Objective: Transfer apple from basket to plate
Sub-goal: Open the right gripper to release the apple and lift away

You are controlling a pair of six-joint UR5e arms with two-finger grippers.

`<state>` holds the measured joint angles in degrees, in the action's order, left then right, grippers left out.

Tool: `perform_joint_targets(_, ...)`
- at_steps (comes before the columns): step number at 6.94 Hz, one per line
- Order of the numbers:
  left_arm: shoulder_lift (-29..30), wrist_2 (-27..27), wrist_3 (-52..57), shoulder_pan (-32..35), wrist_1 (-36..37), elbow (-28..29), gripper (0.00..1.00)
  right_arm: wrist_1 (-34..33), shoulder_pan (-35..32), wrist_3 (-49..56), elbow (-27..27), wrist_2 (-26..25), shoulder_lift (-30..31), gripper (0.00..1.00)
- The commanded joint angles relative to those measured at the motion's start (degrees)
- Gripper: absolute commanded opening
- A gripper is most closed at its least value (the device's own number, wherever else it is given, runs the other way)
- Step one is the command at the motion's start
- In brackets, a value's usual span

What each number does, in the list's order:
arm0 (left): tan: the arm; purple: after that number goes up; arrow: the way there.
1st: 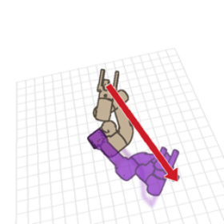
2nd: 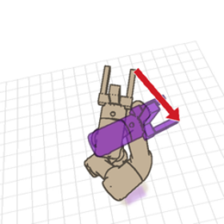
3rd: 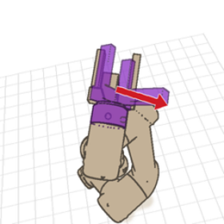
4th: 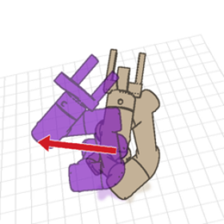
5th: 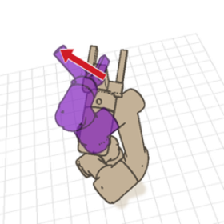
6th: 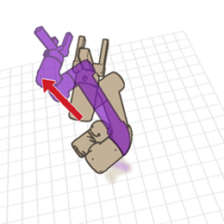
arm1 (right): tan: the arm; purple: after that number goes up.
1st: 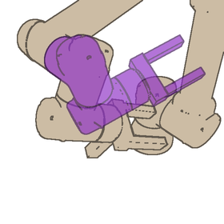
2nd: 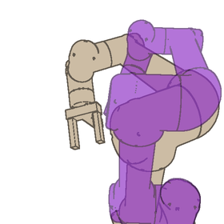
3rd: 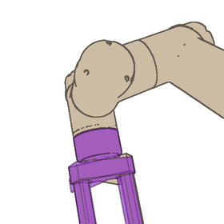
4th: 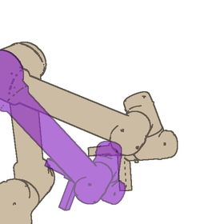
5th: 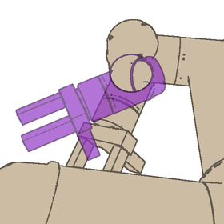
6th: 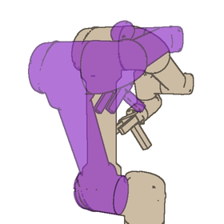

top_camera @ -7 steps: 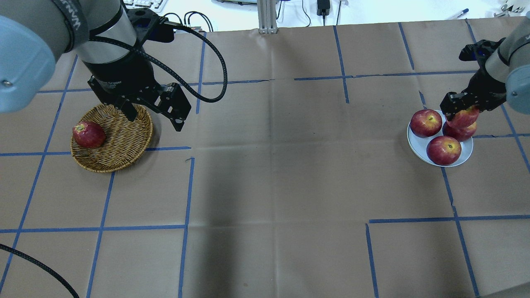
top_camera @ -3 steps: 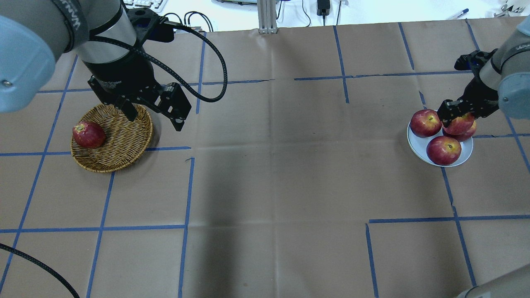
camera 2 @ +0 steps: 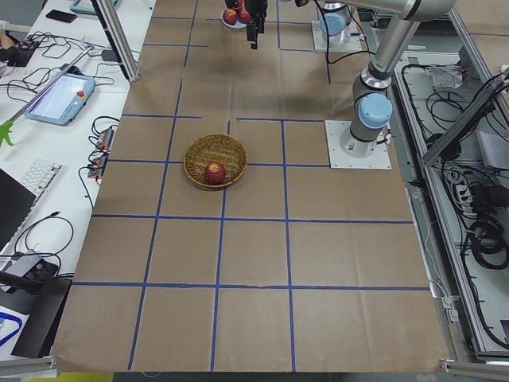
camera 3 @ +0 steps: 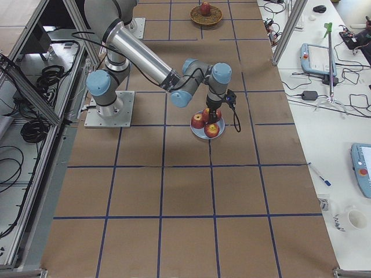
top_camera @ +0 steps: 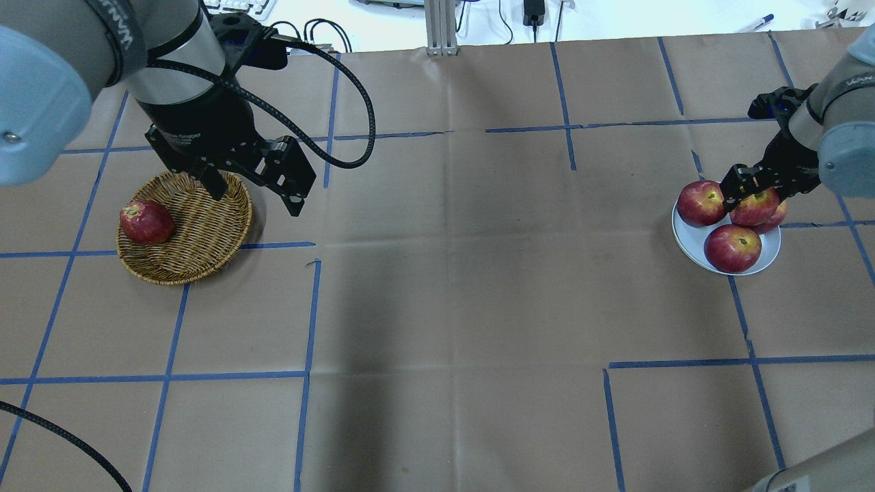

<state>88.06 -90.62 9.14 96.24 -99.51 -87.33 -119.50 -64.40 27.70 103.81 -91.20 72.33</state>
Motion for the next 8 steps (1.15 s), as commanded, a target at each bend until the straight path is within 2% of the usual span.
perform_joint_targets(1, 0.0, 0.0, 0.0, 0.0, 0.02, -0.03, 0.99, 0.93, -0.02, -0.1, -1.15, 0.15, 2.02, 1.0)
perform_joint_targets(4, 0.0, 0.09, 0.0, 0.0, 0.02, 0.05, 0.99, 23.53, -3.43, -1.67, -11.84, 3.03, 7.99, 1.0)
perform_joint_targets(6, 0.0, 0.18, -0.09, 0.0, 0.1, 0.05, 0.99, 29.56, -10.7, -9.1, -12.14, 3.05, 13.86, 1.0)
perform_joint_targets(8, 0.0, 0.18, -0.09, 0.0, 0.11, 0.05, 0.99, 30.11, -19.05, -18.95, -11.44, 2.44, 16.7, 1.0)
